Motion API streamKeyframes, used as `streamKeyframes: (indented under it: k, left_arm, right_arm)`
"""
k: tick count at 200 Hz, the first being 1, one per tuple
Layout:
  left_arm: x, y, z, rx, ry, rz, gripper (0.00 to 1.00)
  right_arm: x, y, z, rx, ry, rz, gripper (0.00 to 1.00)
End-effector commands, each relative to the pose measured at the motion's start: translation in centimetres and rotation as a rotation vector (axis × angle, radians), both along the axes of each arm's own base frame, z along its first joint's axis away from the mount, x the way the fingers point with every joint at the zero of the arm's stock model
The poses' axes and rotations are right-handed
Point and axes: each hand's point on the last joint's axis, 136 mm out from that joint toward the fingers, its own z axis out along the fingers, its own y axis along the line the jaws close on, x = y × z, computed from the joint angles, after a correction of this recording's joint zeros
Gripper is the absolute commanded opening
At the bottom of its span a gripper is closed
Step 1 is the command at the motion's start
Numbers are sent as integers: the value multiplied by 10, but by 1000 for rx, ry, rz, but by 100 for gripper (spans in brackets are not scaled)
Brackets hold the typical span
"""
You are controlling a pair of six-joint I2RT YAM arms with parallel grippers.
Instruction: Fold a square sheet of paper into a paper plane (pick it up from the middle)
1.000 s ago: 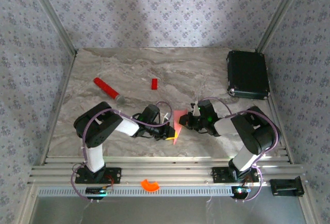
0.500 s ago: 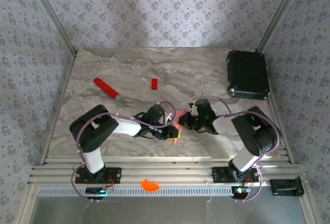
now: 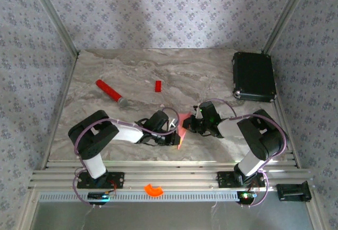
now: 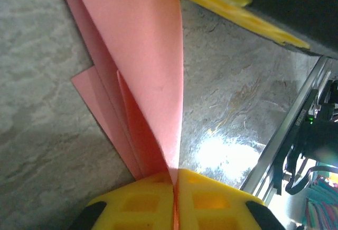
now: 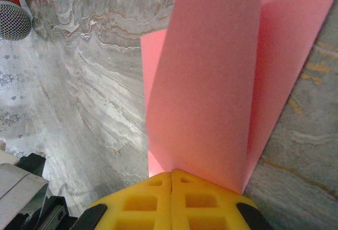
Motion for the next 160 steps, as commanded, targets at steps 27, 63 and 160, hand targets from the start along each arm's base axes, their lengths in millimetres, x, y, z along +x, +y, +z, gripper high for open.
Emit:
streamKeyframes:
  k: [27,63,160]
  left_arm:
    - [-39,23,-17,86,121,-77,22]
    - [-41,27,-18,90,120,-75,5]
    - [-20,33,11,81,9,6,47]
  right_arm:
    - [-31,-23,-48,-170,147,-14,7]
    - [-31,-24,-50,-176,152,-16,6]
    - [-28,-20,-49,-162,151,-20,7]
